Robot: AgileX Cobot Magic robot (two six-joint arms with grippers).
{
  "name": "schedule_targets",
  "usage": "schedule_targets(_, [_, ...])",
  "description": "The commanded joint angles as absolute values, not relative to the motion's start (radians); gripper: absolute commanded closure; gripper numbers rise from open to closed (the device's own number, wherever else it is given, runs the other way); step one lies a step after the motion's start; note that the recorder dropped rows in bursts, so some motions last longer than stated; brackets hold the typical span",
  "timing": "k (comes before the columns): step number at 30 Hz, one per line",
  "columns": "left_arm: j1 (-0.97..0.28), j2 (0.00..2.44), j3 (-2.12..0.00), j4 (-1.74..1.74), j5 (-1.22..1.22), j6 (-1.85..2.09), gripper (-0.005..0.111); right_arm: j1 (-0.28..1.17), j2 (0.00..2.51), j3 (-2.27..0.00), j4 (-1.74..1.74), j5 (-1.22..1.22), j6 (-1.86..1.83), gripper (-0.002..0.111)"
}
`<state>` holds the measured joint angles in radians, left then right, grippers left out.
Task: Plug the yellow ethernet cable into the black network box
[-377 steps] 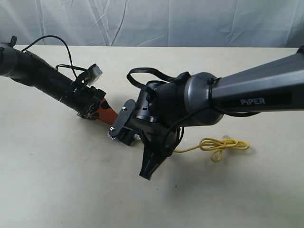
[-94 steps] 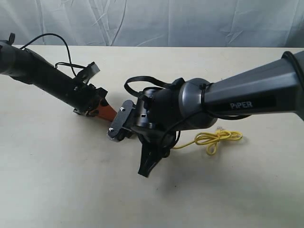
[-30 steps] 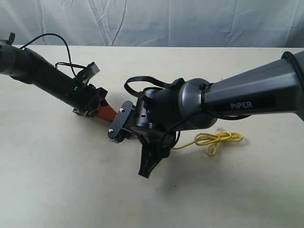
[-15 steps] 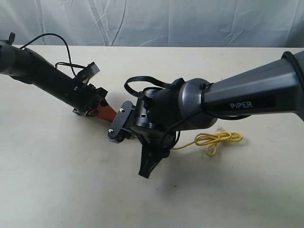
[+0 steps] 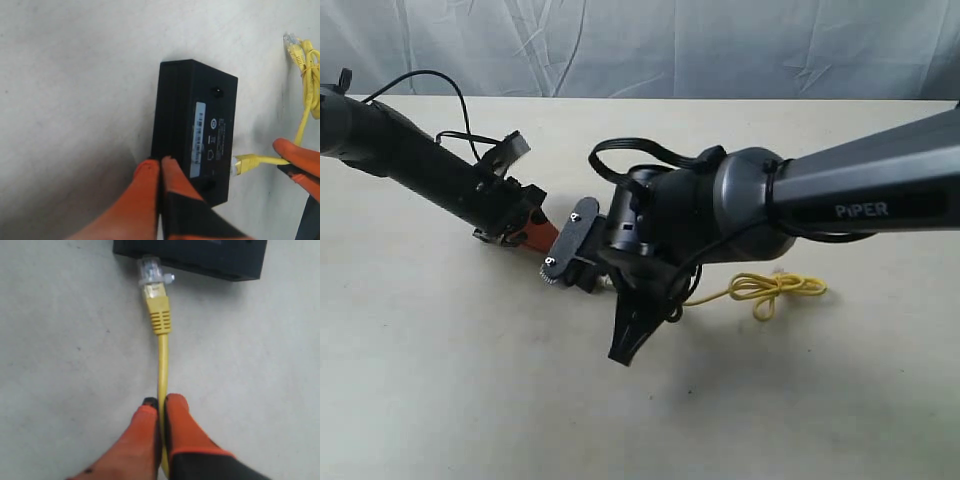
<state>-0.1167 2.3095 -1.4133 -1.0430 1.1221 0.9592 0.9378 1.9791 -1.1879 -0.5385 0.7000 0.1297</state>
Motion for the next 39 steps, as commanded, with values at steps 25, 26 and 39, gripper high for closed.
schedule_targets(25, [-0.110,2.341,-1.402,-0.993,1.098,0.945,0.107,0.916,1.987,-1.192,-0.545,0.704,0.155,0.109])
schedule_targets(26, [-0.110,2.341,-1.402,-0.993,1.098,0.945,0.107,0.916,1.987,-1.192,-0.545,0.702,0.155,0.109])
schedule_targets(39, [-0.110,2.341,-1.402,-0.993,1.106,0.945,0.107,0.885,1.998,-1.192,-0.400,0.732,0.129,0.109])
